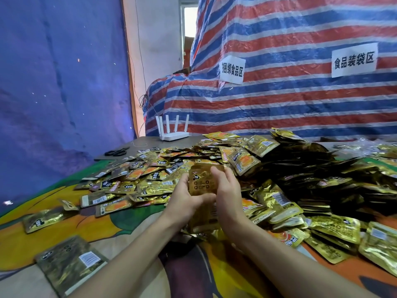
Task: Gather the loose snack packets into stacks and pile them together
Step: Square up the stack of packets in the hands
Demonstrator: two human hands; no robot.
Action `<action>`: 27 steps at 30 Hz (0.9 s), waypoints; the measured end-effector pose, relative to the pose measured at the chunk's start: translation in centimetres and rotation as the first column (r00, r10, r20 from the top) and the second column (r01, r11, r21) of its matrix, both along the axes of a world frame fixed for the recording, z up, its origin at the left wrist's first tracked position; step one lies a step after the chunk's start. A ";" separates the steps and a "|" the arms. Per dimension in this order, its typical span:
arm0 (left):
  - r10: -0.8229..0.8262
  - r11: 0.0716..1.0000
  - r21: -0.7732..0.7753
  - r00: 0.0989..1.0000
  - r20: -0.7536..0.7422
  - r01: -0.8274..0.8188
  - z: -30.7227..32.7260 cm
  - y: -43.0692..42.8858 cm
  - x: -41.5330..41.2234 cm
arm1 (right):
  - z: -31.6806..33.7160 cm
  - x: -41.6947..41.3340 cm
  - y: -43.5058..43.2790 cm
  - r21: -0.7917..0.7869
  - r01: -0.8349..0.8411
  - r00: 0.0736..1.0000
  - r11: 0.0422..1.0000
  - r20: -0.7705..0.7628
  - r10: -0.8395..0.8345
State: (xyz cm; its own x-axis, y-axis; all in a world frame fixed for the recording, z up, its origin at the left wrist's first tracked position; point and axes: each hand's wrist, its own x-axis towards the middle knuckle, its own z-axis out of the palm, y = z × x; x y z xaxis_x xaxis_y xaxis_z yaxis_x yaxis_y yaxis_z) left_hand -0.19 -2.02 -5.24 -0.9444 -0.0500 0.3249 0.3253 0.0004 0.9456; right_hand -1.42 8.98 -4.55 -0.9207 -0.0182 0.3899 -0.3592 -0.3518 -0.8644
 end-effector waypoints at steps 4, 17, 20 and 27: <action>-0.053 0.980 -0.194 0.995 -0.087 0.035 0.3 -0.4 0.5 | -0.1 0.0 -0.2 0.025 0.005 0.997 1.000 -0.075 -0.003; 0.073 0.981 -0.156 0.961 -0.265 -0.117 1.2 0.6 1.5 | 1.8 0.1 1.7 0.254 0.053 0.988 0.966 -0.154 -0.014; 0.091 0.986 -0.116 0.970 -0.224 -0.119 2.3 1.1 1.8 | 2.4 0.8 3.7 0.391 0.165 0.976 0.905 -0.200 -0.091; 0.014 1.000 -0.005 0.995 -0.096 -0.014 0.9 4.0 2.5 | 3.5 3.9 12.7 0.768 0.421 0.903 0.483 -0.306 -0.301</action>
